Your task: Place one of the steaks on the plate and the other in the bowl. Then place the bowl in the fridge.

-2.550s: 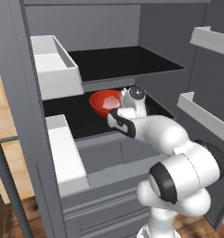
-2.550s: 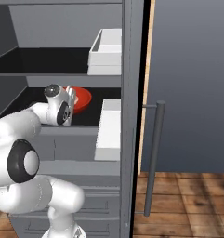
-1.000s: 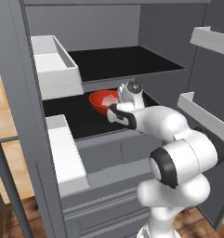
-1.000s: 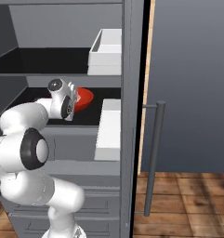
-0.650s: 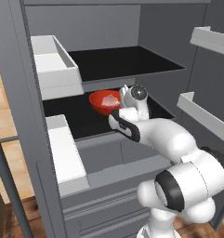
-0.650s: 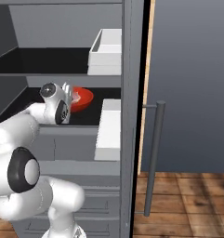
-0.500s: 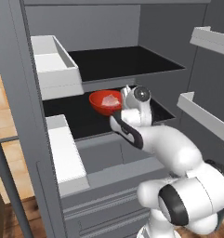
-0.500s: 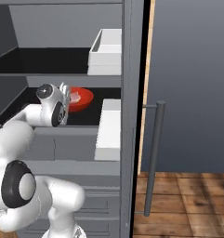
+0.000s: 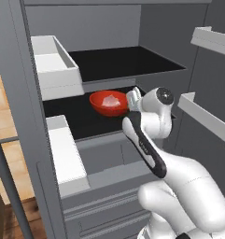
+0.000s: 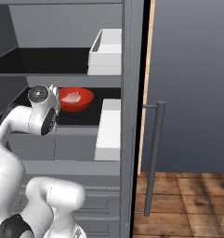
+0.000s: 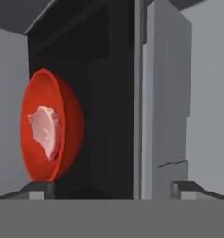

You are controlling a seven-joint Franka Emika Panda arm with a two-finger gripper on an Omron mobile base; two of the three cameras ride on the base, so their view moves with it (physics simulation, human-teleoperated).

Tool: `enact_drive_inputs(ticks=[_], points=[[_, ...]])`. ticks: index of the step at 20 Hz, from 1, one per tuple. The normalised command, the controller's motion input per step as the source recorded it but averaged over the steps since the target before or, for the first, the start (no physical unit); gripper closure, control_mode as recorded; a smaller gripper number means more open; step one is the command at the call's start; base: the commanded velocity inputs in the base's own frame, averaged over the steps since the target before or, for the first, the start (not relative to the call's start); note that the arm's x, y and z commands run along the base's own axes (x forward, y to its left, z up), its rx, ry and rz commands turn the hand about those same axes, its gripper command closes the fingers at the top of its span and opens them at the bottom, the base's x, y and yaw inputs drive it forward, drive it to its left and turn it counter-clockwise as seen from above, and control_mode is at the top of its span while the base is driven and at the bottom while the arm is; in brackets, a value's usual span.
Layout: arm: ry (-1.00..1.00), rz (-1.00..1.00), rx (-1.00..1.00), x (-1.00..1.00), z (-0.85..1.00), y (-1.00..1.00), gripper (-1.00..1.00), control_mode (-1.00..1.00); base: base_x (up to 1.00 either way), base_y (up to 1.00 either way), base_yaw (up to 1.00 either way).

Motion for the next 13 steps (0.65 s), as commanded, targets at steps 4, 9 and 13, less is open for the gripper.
enact_drive_inputs(ticks=[4,9,13], points=[[0.15,0.23,0.00,-0.65,0.37,0.00,-1.00,-1.00,0.00,0.00,0.00],[0.05,0.26,-0.33,-0.34,0.17,0.00,-1.00,-1.00,0.00,0.00,0.00],[0.00,0.29,-0.58,-0.38,-0.19,-0.02,-1.00,-1.00,0.00,0.00,0.00]])
